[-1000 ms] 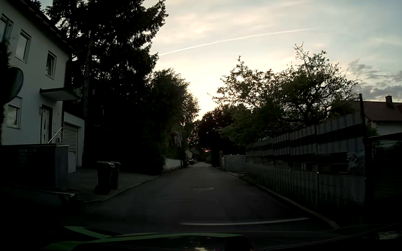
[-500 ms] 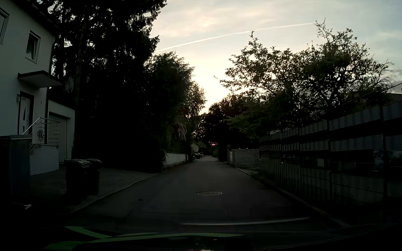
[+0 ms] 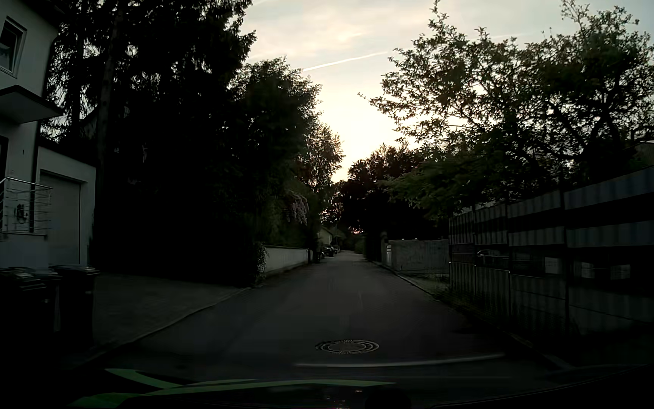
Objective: Follow the waypoints while adhering to traffic rules and regulations
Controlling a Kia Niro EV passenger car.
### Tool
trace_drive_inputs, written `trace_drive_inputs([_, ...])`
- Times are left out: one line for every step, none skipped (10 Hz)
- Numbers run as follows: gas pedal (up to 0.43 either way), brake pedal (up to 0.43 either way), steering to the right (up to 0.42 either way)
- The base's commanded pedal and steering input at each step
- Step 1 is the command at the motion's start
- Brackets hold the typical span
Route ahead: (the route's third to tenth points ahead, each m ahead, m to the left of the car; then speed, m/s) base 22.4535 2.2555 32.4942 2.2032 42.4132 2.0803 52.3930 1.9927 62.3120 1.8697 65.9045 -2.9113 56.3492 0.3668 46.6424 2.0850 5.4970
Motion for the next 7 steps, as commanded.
trace_drive_inputs([0.228, 0.000, -0.024])
trace_drive_inputs([0.228, 0.000, -0.023])
trace_drive_inputs([0.228, 0.000, -0.018])
trace_drive_inputs([0.220, 0.000, -0.008])
trace_drive_inputs([0.177, 0.000, -0.004])
trace_drive_inputs([0.157, 0.000, -0.006])
trace_drive_inputs([0.157, 0.000, -0.007])
